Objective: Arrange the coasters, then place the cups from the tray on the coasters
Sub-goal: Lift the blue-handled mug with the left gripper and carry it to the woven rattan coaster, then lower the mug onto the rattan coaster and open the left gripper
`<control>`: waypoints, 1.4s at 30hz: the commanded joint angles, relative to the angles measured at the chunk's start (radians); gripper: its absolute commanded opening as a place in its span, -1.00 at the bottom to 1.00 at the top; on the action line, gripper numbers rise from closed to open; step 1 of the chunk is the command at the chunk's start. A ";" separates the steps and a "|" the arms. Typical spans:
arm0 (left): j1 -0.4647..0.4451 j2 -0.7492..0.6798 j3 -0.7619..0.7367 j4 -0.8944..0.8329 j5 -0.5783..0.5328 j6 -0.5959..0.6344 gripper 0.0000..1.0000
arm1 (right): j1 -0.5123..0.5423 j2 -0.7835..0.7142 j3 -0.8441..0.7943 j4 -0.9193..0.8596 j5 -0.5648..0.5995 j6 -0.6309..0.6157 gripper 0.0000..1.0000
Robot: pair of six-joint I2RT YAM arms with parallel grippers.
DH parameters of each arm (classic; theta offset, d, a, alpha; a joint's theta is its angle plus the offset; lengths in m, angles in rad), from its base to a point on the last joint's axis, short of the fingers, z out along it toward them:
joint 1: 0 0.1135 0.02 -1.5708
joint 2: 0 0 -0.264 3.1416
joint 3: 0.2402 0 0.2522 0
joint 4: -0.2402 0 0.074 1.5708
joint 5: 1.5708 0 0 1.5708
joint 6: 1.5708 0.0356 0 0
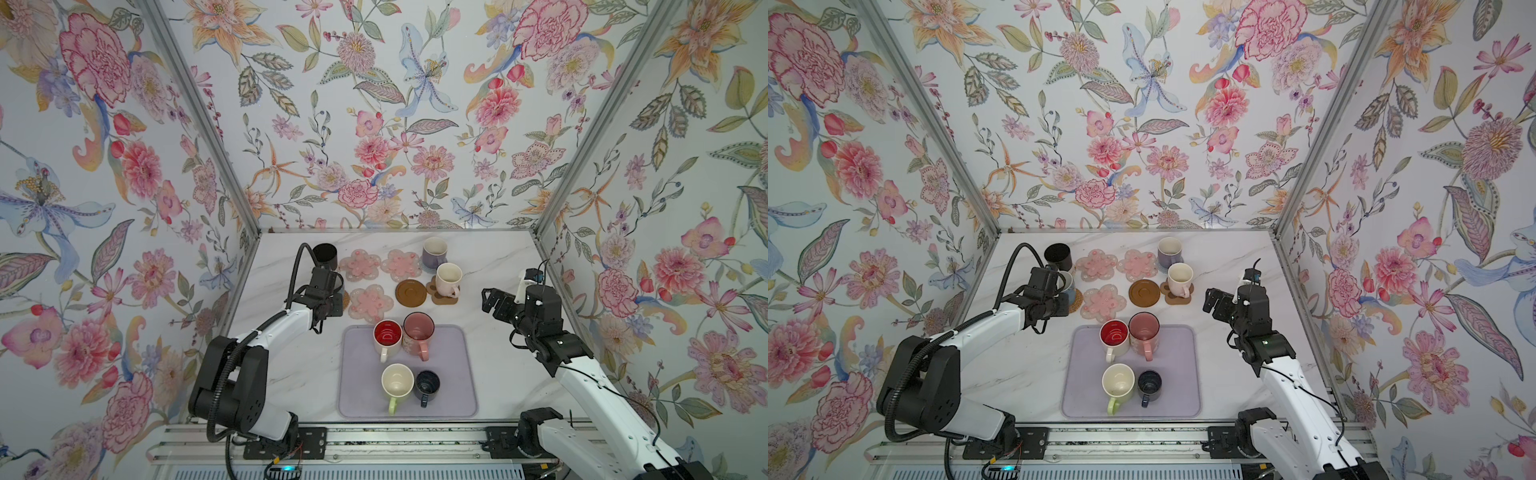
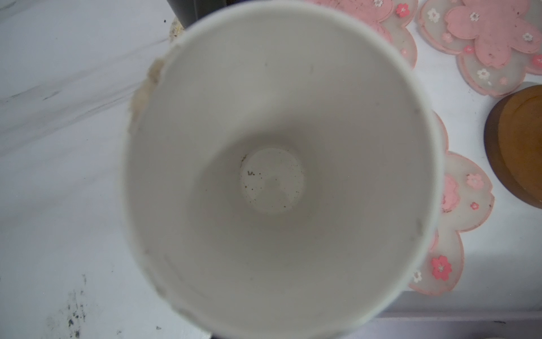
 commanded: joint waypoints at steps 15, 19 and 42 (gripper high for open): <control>0.018 0.040 0.048 0.027 0.003 0.008 -1.00 | -0.013 -0.010 0.010 -0.018 -0.008 -0.015 0.98; 0.020 0.046 0.042 0.020 0.000 0.005 -1.00 | -0.013 -0.012 0.010 -0.020 -0.010 -0.012 0.98; 0.019 -0.207 -0.126 0.096 -0.020 -0.125 0.93 | -0.016 -0.011 0.015 -0.026 -0.018 -0.006 0.98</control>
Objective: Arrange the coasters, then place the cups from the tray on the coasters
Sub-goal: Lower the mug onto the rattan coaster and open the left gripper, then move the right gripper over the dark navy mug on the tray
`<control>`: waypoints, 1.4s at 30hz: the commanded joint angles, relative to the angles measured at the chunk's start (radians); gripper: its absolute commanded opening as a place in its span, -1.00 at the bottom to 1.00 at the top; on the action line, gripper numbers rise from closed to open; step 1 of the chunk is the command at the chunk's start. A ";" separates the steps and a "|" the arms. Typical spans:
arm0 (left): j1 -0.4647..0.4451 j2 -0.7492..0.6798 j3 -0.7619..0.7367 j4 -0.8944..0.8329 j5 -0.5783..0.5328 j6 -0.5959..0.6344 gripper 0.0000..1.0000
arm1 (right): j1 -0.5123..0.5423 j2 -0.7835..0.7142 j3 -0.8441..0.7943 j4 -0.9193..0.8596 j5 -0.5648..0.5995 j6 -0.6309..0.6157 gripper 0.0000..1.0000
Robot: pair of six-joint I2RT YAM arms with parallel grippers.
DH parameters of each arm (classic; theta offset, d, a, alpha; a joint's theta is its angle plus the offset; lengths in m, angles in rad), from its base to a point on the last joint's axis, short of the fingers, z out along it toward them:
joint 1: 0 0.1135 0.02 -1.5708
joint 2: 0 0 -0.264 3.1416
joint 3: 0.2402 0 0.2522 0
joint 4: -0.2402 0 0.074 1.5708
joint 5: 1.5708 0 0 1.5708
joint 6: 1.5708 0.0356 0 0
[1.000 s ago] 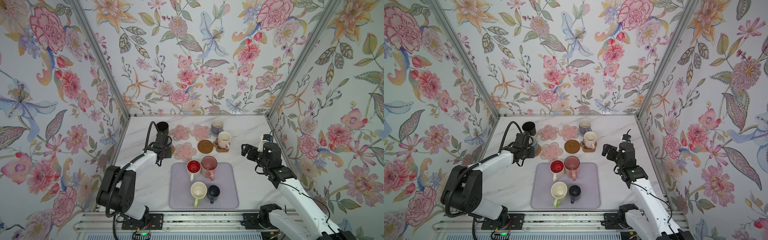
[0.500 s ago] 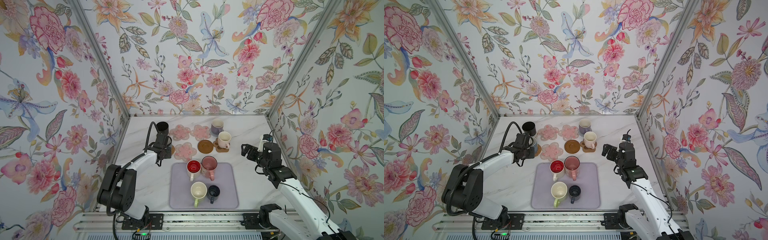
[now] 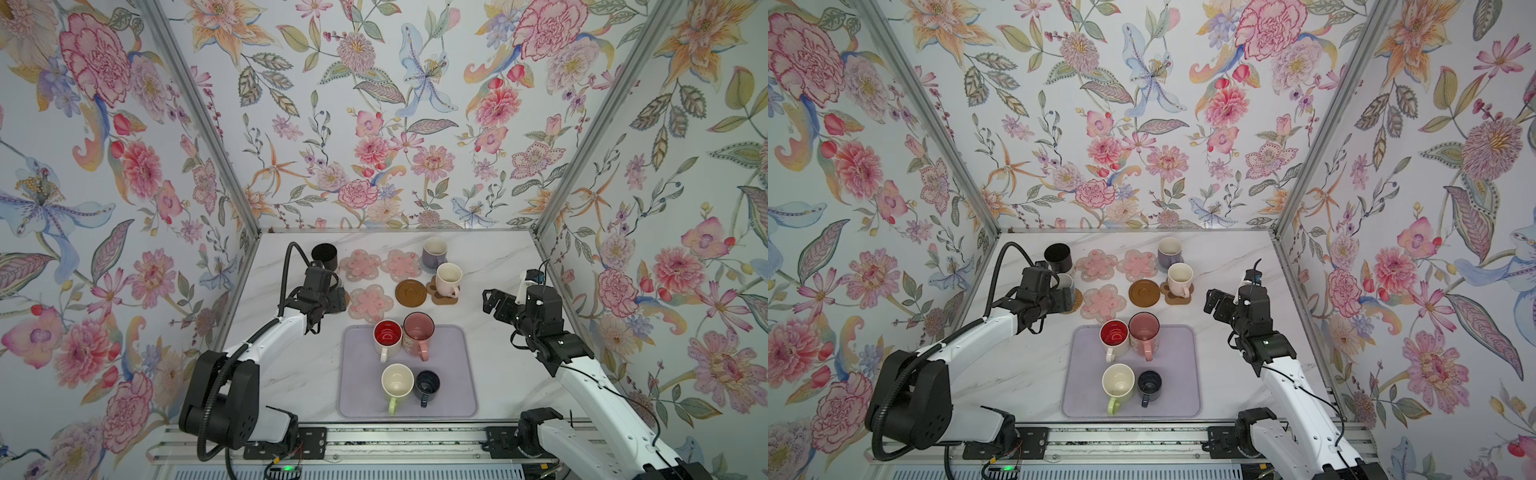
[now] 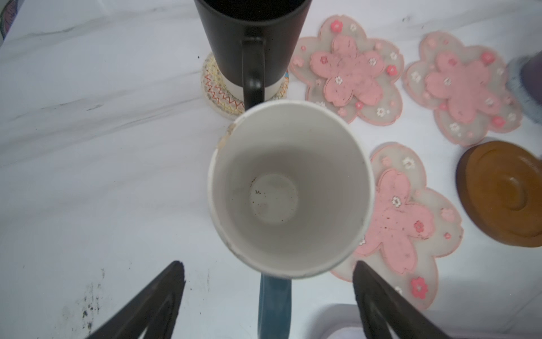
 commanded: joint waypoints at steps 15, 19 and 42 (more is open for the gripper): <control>0.012 -0.716 -0.533 0.148 0.010 -0.142 0.98 | -0.007 0.031 0.022 0.002 -0.031 0.008 0.98; 0.012 -0.739 -0.523 0.126 0.007 -0.136 0.98 | -0.008 0.033 0.024 -0.012 -0.033 0.019 0.99; 0.013 -0.749 -0.534 0.164 -0.006 -0.138 0.98 | 0.566 -0.067 0.031 -0.490 0.269 0.328 0.98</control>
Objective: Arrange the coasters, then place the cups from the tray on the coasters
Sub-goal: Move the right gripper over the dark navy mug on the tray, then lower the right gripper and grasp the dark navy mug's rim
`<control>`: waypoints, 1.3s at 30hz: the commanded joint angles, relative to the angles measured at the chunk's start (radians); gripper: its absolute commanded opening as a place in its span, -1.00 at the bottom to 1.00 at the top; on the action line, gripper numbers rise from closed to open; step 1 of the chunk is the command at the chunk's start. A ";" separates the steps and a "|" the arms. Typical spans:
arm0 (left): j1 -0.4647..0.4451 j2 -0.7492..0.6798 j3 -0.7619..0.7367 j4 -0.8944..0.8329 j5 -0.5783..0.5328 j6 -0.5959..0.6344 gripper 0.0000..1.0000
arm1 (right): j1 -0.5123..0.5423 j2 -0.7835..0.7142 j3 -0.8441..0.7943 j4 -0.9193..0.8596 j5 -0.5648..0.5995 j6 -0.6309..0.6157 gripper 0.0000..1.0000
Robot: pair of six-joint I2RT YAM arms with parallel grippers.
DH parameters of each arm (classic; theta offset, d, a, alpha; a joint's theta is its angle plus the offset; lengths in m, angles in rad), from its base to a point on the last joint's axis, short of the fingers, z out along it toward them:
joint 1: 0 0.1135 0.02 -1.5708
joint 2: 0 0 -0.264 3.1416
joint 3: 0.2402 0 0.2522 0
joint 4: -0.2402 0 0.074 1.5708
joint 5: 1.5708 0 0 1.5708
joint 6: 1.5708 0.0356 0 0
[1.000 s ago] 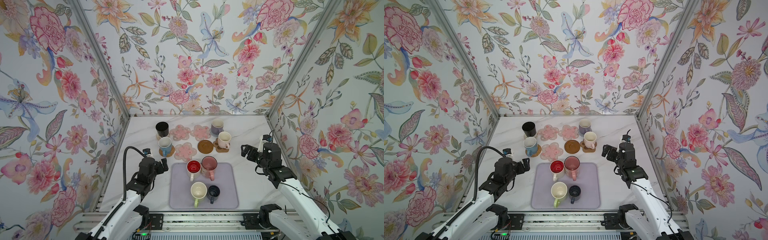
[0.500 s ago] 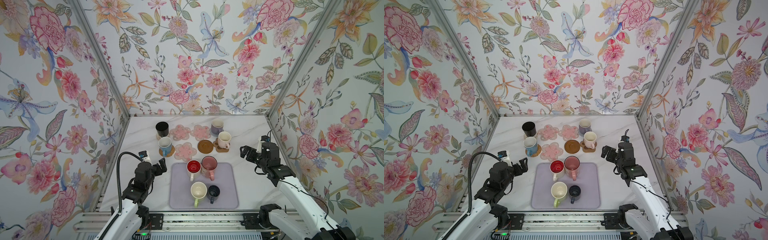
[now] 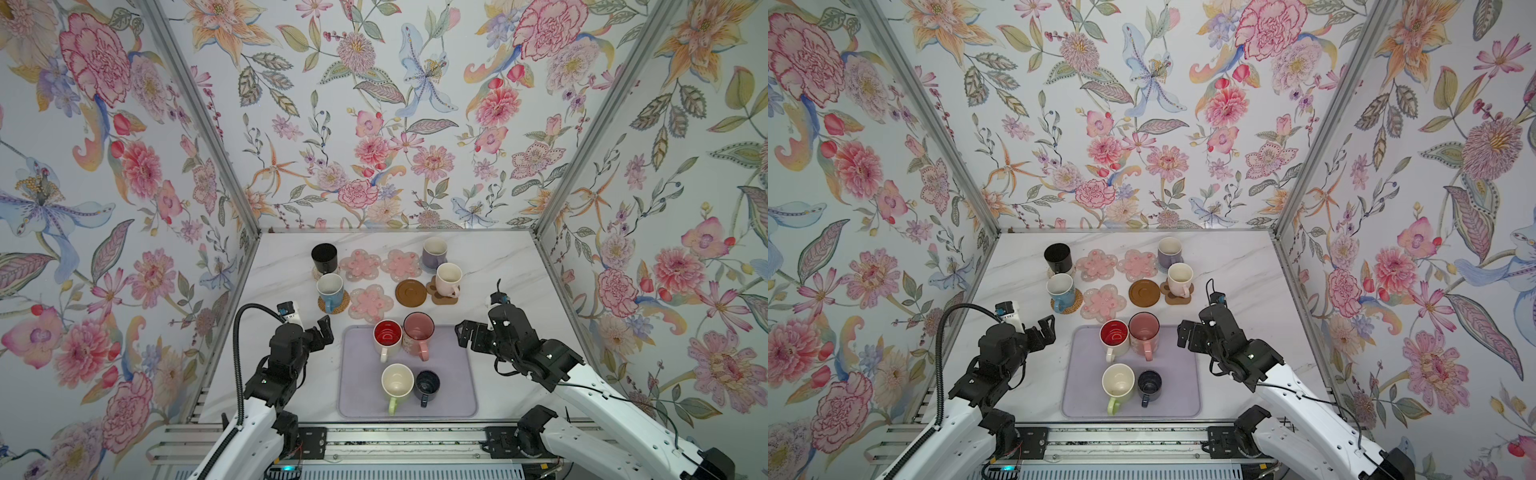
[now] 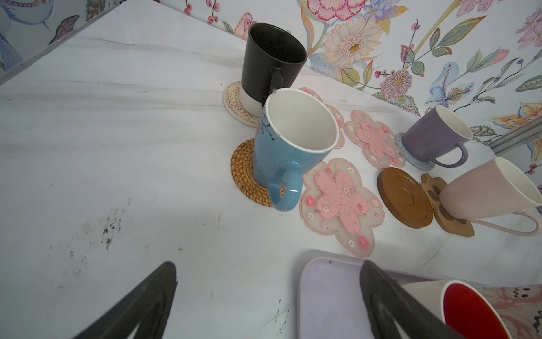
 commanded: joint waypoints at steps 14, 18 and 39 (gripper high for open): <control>0.007 -0.048 -0.017 0.002 -0.031 -0.024 0.98 | 0.594 0.006 -0.032 -0.178 0.264 0.492 0.99; 0.009 -0.055 -0.020 0.006 -0.031 -0.029 0.98 | 0.711 0.054 -0.031 -0.159 0.284 0.554 0.99; 0.009 -0.094 -0.046 0.004 -0.028 -0.046 0.98 | 0.835 0.274 0.000 -0.091 0.267 0.638 0.98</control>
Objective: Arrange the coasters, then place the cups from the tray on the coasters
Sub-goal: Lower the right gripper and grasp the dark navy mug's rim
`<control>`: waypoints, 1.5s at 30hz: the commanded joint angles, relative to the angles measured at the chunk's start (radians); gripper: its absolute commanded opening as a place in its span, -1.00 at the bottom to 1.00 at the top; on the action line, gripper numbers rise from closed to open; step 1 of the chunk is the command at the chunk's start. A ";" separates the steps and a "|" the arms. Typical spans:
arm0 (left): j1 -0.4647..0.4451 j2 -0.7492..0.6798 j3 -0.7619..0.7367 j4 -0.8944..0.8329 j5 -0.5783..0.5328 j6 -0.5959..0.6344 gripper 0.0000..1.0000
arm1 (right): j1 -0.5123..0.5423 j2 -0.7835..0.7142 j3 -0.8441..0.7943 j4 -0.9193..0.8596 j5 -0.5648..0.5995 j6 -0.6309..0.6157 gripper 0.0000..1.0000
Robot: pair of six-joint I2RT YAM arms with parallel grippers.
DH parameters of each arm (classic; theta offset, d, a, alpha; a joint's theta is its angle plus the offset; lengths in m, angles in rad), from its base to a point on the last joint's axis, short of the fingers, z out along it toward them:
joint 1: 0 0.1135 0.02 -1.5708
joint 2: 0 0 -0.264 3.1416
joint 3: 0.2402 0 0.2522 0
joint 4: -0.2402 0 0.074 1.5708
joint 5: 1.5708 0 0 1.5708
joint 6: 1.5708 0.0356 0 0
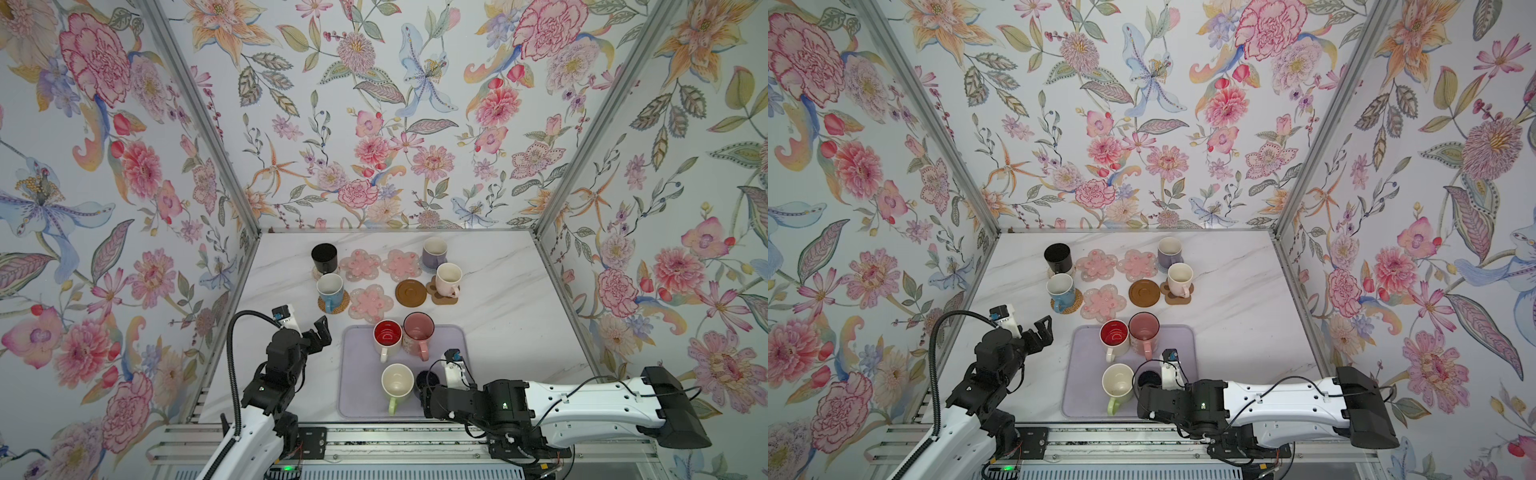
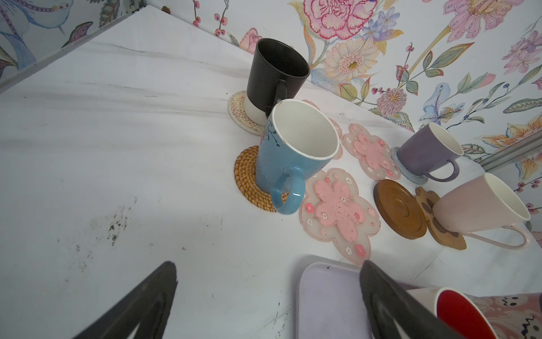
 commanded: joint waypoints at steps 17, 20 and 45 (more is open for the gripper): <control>0.007 -0.039 -0.010 -0.010 -0.009 -0.015 0.98 | -0.021 0.080 0.011 -0.075 0.038 0.013 0.46; 0.007 -0.039 -0.010 -0.008 -0.010 -0.018 0.98 | -0.021 0.091 0.014 -0.052 0.039 -0.016 0.41; 0.007 -0.036 -0.008 -0.017 -0.010 -0.010 0.98 | -0.064 0.219 0.047 -0.001 0.025 -0.143 -0.33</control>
